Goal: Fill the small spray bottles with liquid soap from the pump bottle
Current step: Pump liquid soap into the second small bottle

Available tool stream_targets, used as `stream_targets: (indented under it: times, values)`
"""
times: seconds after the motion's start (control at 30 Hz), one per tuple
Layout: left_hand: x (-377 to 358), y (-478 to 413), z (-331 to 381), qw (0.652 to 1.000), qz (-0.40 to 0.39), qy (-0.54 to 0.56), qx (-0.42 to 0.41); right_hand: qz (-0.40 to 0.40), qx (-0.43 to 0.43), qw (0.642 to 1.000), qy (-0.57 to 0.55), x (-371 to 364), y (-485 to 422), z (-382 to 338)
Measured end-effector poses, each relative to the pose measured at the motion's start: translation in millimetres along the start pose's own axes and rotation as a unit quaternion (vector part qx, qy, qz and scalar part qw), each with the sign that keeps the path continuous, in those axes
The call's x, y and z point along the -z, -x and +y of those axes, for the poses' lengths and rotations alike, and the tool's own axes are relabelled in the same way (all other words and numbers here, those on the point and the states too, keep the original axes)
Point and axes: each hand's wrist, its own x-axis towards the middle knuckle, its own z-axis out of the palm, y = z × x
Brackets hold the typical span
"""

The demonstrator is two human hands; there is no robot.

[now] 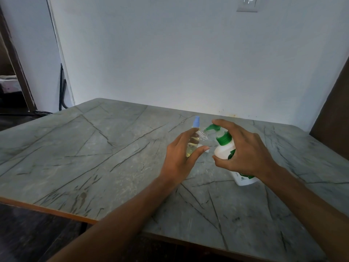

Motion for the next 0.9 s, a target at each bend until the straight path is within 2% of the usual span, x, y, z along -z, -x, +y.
stream_targets:
  times: [0.33, 0.67, 0.9]
  values:
    - [-0.9, 2.6, -0.3, 1.0, -0.019, -0.008, -0.017, 0.047, 0.013, 0.999, -0.002, 1.5, -0.4, -4.0]
    - [1.0, -0.3, -1.9, 1.0, -0.004, -0.005, 0.01, 0.019, 0.008, 0.999, 0.04, -0.2, -0.7, -4.3]
    - [0.1, -0.4, 4.7, 1.0, 0.0, -0.001, 0.009, 0.073, 0.011, 0.994, 0.077, -2.8, 6.1, -5.0]
